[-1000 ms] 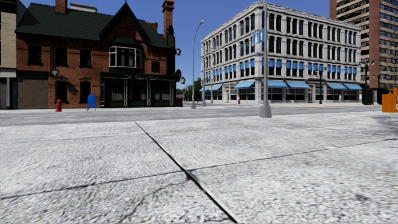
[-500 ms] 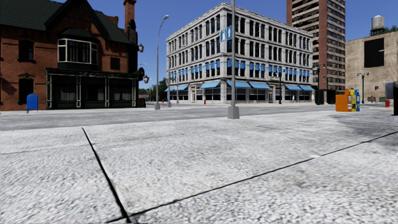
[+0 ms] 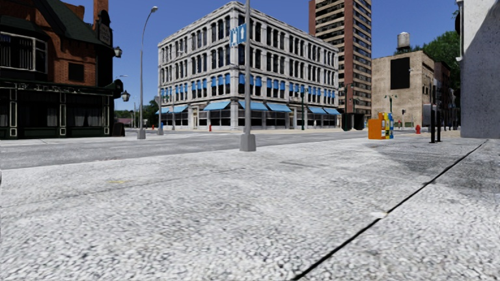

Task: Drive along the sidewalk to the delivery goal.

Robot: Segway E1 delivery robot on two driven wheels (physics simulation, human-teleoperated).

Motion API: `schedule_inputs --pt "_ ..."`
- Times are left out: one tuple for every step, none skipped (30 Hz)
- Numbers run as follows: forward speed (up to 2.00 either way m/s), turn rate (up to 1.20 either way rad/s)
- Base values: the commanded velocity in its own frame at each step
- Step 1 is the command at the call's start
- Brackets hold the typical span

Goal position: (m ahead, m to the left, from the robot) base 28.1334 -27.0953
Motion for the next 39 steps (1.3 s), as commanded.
schedule_inputs --pt "1.73 -0.53" --pt "1.73 -0.53" --pt "1.75 -0.53" --pt "1.76 -0.53" --pt "1.76 -0.53" --pt "1.76 -0.53" --pt "1.76 -0.53" --pt "1.76 -0.53" --pt "1.76 -0.53" --pt "1.76 -0.53" --pt "1.76 -0.53" --pt "1.76 -0.53" --pt "1.76 -0.53" --pt "1.76 -0.53" --pt "1.77 -0.53" --pt "1.77 -0.53" --pt "1.77 -0.53" --pt "1.77 -0.53" --pt "1.77 -0.52" --pt "1.77 -0.52" --pt "1.77 -0.52" --pt "1.77 -0.52" --pt "1.77 -0.52" --pt "1.77 -0.50" --pt "1.77 -0.37" --pt "1.77 -0.37" --pt "1.77 -0.16" --pt "1.78 0.00" --pt "1.78 0.00" --pt "1.78 0.00" --pt "1.78 0.00" --pt "1.78 0.00" --pt "1.78 0.00" --pt "1.78 0.00" --pt "1.78 0.00" --pt "1.78 0.00" --pt "1.83 0.00" --pt "2.00 0.00" --pt "2.00 0.00"
